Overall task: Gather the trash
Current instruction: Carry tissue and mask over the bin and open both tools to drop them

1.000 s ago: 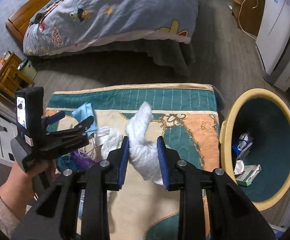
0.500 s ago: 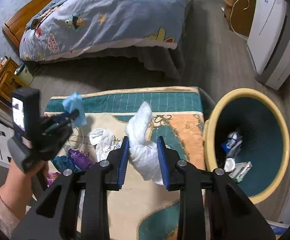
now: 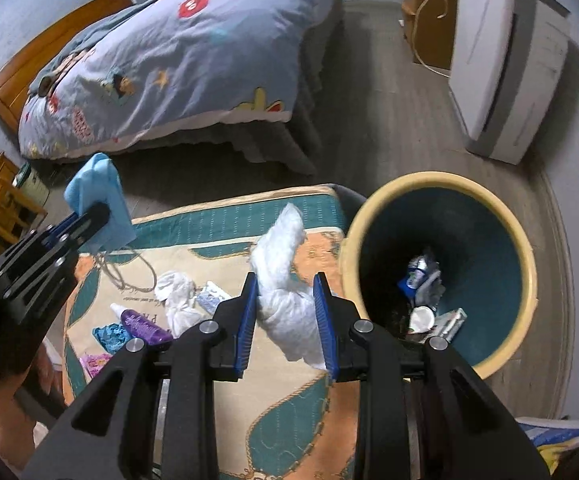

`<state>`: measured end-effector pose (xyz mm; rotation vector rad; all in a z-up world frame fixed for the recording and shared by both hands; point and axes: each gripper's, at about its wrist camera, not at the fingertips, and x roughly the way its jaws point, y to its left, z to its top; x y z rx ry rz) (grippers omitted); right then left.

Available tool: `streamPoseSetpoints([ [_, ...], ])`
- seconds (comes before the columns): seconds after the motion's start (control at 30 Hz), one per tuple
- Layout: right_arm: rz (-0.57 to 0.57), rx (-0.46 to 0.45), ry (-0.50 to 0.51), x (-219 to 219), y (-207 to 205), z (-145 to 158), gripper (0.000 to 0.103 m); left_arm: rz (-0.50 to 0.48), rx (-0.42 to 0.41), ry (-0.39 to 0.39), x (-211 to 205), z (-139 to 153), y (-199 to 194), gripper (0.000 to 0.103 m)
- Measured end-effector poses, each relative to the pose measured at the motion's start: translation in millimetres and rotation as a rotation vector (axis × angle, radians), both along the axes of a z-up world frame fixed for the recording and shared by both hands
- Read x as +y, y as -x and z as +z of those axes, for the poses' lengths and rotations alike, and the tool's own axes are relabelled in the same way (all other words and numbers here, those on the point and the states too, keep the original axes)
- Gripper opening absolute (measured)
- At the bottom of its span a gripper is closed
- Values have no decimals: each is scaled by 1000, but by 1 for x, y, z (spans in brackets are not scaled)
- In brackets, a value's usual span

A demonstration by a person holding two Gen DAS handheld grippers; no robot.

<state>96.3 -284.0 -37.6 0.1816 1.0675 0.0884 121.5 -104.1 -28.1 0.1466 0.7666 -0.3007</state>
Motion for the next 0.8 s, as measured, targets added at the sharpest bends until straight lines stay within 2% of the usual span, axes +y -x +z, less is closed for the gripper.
streamPoseSetpoints([
  [0.23, -74, -20, -28, -33, 2, 5, 27, -105, -21, 21, -38, 15, 17, 14],
  [0.4, -165, -50, -54, -72, 3, 12, 27, -174, -15, 26, -66, 16, 25, 14],
  [0.63, -296, -49, -67, -125, 9, 5, 27, -254, 24, 22, -108, 3, 30, 14],
  [0.8, -364, -12, -67, -149, 10, -9, 28, -304, 59, 5, -139, -14, 31, 14],
])
